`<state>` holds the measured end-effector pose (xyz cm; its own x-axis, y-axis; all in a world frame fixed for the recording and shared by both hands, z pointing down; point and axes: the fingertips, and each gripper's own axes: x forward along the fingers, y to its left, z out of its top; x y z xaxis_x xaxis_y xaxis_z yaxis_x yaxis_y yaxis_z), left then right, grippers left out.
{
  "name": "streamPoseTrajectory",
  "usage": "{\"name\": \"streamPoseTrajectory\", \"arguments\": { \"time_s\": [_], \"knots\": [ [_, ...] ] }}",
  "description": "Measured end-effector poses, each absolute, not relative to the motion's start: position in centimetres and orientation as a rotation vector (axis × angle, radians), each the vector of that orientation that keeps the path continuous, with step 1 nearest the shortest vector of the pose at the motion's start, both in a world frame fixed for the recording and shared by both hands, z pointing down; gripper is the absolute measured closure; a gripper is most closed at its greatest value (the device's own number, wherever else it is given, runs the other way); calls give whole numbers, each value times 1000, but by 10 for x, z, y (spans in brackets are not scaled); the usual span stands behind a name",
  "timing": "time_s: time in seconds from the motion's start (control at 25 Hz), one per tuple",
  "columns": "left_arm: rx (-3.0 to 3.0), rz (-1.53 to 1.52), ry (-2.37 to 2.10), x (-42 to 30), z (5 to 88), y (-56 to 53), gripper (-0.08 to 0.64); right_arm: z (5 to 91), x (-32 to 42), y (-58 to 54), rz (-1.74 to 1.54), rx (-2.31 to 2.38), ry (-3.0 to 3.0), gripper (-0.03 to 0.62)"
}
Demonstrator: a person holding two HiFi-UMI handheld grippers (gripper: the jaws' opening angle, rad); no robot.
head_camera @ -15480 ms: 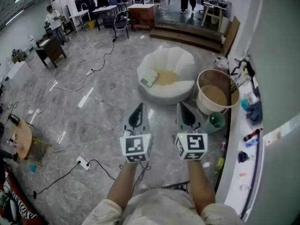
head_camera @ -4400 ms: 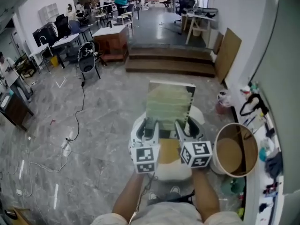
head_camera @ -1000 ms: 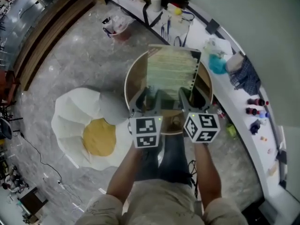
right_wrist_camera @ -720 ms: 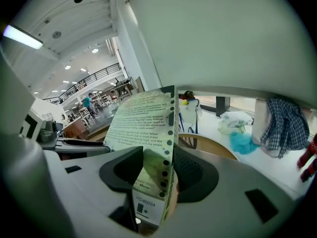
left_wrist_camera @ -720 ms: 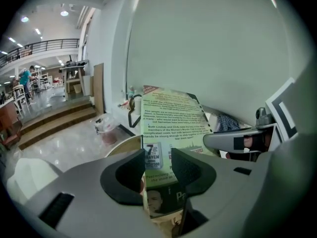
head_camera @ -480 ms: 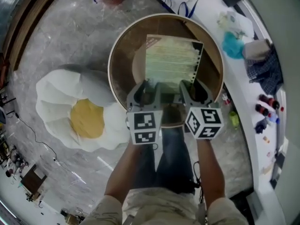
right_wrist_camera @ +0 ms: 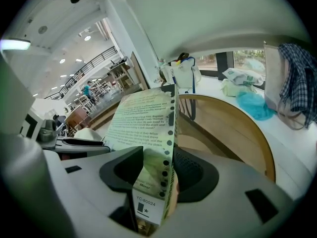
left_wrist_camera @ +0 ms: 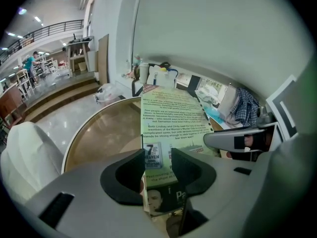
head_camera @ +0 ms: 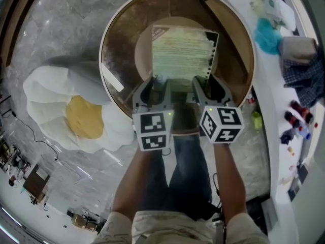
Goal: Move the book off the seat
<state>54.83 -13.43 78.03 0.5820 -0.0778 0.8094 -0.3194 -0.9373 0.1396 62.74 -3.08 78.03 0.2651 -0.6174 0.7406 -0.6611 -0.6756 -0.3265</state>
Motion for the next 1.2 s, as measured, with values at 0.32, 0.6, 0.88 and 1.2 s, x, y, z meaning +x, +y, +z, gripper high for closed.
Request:
{"name": "streamPoseTrajectory", "arguments": {
  "time_s": [0.32,0.6,0.88,1.2],
  "knots": [
    [2500,1303,-337,551,809,-135,385,807,631,-33,1435,2442,-1233,393],
    [2468,1310,-340,553,826,-135,383,823,634,-34,1447,2433,-1211,393],
    [2467,1276,-359,552,826,-137,383,824,635,-33,1458,2455,-1207,391],
    [2576,1129,-470,566,776,-159,385,773,655,-34,1312,2531,-1208,391]
  ]
}}
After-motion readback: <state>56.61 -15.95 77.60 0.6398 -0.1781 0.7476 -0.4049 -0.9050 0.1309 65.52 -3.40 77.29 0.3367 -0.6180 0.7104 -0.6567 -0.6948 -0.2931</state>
